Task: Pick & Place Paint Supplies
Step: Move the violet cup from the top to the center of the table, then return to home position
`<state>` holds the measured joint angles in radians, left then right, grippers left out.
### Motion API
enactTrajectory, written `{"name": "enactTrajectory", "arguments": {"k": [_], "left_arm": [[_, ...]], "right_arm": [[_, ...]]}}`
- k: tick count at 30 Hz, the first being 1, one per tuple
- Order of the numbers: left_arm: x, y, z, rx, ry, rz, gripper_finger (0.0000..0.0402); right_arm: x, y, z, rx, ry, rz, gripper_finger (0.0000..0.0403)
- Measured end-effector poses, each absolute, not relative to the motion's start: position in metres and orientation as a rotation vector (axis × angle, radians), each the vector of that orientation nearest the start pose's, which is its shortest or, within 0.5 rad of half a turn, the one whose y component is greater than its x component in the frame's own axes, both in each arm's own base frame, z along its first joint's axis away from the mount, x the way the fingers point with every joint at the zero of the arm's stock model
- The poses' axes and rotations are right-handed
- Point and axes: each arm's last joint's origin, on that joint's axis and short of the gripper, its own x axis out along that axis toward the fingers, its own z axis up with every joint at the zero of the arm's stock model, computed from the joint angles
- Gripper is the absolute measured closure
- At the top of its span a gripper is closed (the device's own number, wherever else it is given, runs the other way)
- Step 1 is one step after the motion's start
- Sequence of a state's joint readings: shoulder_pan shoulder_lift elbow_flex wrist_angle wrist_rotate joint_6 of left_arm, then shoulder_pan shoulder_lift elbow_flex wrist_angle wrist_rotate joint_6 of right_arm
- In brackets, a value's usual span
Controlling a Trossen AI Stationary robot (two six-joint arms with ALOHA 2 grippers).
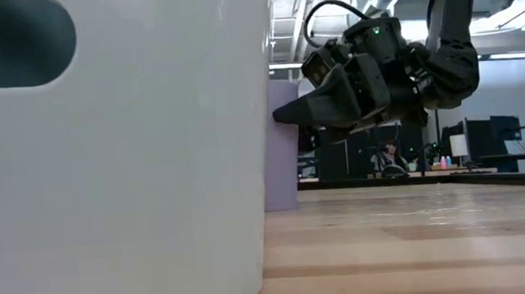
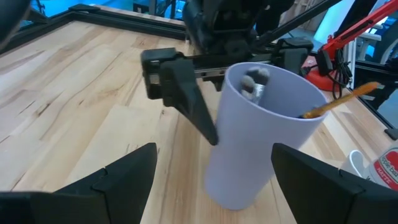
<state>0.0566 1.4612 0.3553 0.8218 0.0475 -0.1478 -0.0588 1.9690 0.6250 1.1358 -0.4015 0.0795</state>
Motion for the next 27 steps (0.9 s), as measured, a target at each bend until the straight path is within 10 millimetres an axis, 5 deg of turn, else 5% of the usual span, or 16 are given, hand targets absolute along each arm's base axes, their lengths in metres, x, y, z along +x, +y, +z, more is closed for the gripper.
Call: {"name": "enactTrajectory", "arguments": {"k": [11,27], "left_arm": [[0.241,0.013,0.14,-0.173,0.309,0.038,0.0092],[0.238,0.011,0.138,-0.183,0.346,0.008,0.0092]], "right_arm": [[0.315,-0.008,0.098,0.113,0.217,0.334,0.0003],[0.228,-0.03,0.116,0.181,0.11,0.17,0.0003]]}}
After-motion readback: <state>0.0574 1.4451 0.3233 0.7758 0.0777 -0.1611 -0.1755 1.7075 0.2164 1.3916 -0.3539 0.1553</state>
